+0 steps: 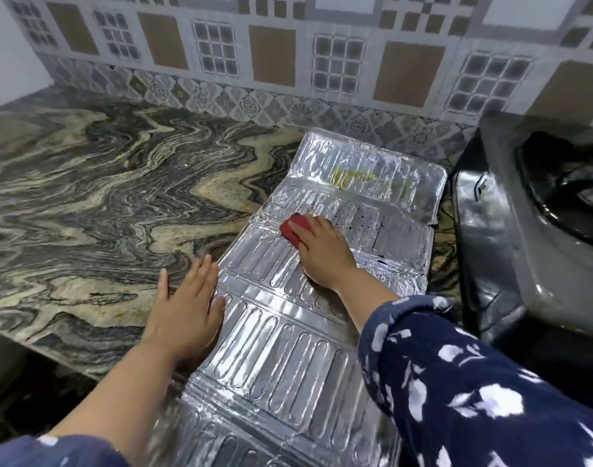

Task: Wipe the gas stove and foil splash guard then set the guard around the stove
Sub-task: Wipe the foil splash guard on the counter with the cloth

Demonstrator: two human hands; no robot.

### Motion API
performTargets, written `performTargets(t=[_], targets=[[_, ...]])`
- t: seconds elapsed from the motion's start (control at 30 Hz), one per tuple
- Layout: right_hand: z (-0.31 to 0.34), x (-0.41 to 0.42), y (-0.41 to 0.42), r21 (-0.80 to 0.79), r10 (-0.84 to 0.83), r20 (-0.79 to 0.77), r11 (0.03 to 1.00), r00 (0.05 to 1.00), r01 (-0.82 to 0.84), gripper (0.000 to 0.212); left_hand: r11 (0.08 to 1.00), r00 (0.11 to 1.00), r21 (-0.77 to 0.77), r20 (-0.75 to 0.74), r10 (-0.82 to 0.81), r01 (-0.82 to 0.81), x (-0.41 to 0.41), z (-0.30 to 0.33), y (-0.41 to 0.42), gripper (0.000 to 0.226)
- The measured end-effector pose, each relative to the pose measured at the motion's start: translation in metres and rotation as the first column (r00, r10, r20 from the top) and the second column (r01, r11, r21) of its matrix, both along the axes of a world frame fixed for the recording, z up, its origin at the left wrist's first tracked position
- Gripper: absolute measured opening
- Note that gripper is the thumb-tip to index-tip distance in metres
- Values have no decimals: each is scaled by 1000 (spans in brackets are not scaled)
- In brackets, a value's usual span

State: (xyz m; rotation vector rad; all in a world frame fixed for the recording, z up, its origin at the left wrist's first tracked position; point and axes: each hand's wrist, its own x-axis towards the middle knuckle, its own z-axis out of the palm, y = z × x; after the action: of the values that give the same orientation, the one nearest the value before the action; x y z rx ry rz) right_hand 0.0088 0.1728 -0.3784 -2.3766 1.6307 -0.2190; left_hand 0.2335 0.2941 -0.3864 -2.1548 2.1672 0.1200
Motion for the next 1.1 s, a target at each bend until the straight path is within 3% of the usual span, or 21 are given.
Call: performTargets(t=[0.07,0.13,0.3,0.43,0.63,0.77,0.97,1.1], targets=[[5,-3,6,-18,26,6,1000,1000,-25,50,999,999,-1,2,39,-39,-11,7,-8,73],[7,-5,19,-47,46,6,998,999,-45,50,997,994,-37,-88,57,-61,-31,12,-26,63],[0,-8,24,-69,53,-72,996,996,-58,47,997,986,-49,-158,57,-65,-67,-2,-61,64],[-5,-15,18,-43,-99,29,994,995,100,48,988,980,-122,-184,72,-95,-67,-16,-59,68],[-6,-59,49,-8,-303,-25,953,953,303,53,986,983,-140,-174,59,-84,-66,-15,-57,69],[-6,-86,73,17,-394,-142,916,908,400,55,987,982,-142,-181,54,-81,-65,-15,-57,70],[17,-66,115,-35,-314,-248,948,916,316,53,990,985,-130,-172,27,-50,-62,-15,-56,70],[7,-45,118,-2,-268,-101,963,958,269,52,992,982,-119,-187,24,-47,-61,-15,-56,69]])
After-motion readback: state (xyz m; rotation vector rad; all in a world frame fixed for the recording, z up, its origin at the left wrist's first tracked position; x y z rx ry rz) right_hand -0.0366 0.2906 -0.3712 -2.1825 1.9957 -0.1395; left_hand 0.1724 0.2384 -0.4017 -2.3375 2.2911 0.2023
